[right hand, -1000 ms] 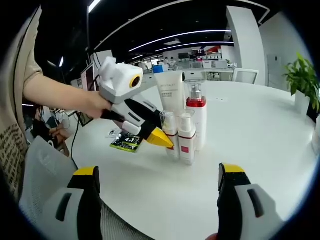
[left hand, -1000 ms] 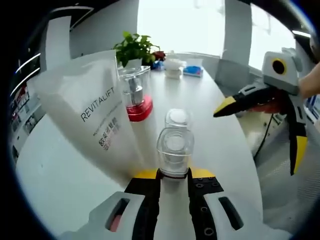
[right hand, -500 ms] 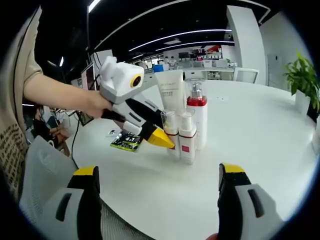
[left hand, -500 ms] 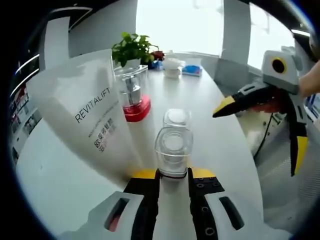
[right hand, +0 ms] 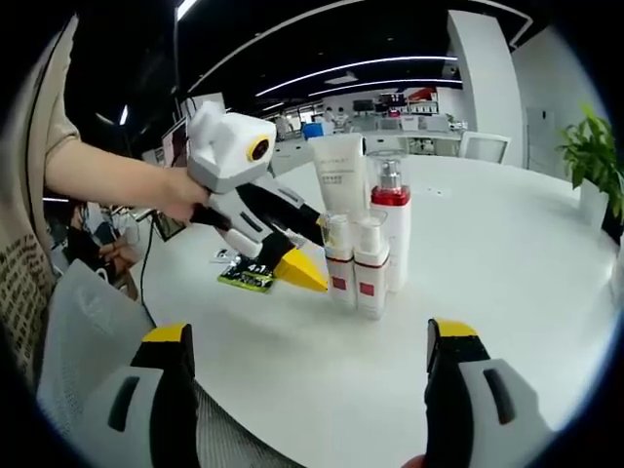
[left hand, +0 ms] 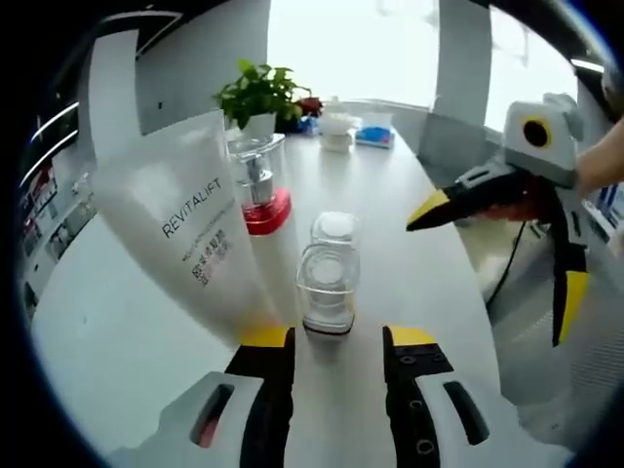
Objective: Arrange the skincare products in the storage area until every visible bottle or jar stands upright without overlapping.
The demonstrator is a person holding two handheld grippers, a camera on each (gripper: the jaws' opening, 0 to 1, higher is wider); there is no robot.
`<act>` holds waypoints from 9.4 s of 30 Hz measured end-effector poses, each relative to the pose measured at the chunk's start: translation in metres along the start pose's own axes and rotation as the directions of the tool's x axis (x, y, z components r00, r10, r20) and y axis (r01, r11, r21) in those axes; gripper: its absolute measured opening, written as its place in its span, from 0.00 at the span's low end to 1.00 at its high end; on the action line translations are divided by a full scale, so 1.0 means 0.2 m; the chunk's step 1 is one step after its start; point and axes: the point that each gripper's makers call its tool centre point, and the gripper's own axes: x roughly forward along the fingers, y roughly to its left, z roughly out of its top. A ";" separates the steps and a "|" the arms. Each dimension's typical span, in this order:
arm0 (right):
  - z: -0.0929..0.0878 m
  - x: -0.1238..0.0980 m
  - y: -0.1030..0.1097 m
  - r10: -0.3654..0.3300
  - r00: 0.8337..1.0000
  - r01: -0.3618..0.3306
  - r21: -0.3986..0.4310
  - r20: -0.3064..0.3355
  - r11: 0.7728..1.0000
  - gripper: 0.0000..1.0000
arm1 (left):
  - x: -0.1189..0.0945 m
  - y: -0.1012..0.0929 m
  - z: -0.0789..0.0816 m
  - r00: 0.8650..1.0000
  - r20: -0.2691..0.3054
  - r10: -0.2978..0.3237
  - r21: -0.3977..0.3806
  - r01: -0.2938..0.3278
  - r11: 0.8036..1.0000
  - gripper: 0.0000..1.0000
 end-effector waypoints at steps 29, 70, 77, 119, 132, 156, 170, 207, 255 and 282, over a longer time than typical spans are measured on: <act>0.12 -0.02 0.06 0.039 0.999 -0.038 -0.025 0.036 0.999 0.99 | -0.46 -0.14 -0.22 0.987 -0.015 0.161 -0.270 -0.159 0.950 0.67; 0.11 -0.04 0.21 0.126 0.992 -0.124 -0.056 0.028 0.991 0.99 | -0.99 -0.36 -0.61 0.884 -0.071 0.463 -0.588 -0.412 0.696 0.96; 0.11 -0.04 0.22 0.131 0.991 -0.129 -0.056 0.028 0.990 0.99 | -0.98 -0.38 -0.61 0.884 -0.082 0.460 -0.589 -0.415 0.694 0.95; 0.08 -0.03 0.19 0.117 0.993 -0.117 -0.051 -0.010 0.992 0.98 | -0.56 0.03 -0.58 0.823 -0.257 0.506 -0.609 -0.545 0.576 0.94; 0.08 -0.04 0.11 0.055 0.998 -0.055 -0.008 0.007 0.998 0.98 | -0.44 0.23 -0.65 0.761 -0.352 0.546 -0.639 -0.621 0.454 0.95; 0.06 -0.04 0.09 0.012 1.000 -0.012 0.013 -0.010 1.000 0.97 | -0.43 0.37 -0.79 0.684 -0.472 0.557 -0.540 -0.723 0.430 0.82; 0.06 -0.04 0.08 0.004 1.000 -0.004 0.016 -0.011 1.000 0.96 | -0.41 0.33 -0.74 0.706 -0.405 0.581 -0.523 -0.700 0.486 0.66; 0.07 -0.05 0.11 0.033 0.999 -0.033 0.002 -0.012 0.999 0.95 | -0.41 0.19 -0.51 0.828 -0.182 0.531 -0.693 -0.491 0.527 0.13; 0.70 0.01 0.51 0.266 0.875 -0.404 0.309 0.405 0.861 0.49 | -0.90 -0.39 0.08 0.843 0.188 0.505 -0.509 -0.356 0.784 0.14; 0.75 -0.10 0.41 0.266 0.817 -0.528 0.479 0.511 0.701 0.01 | -0.92 -0.38 0.08 0.847 0.199 0.492 -0.478 -0.355 0.804 0.35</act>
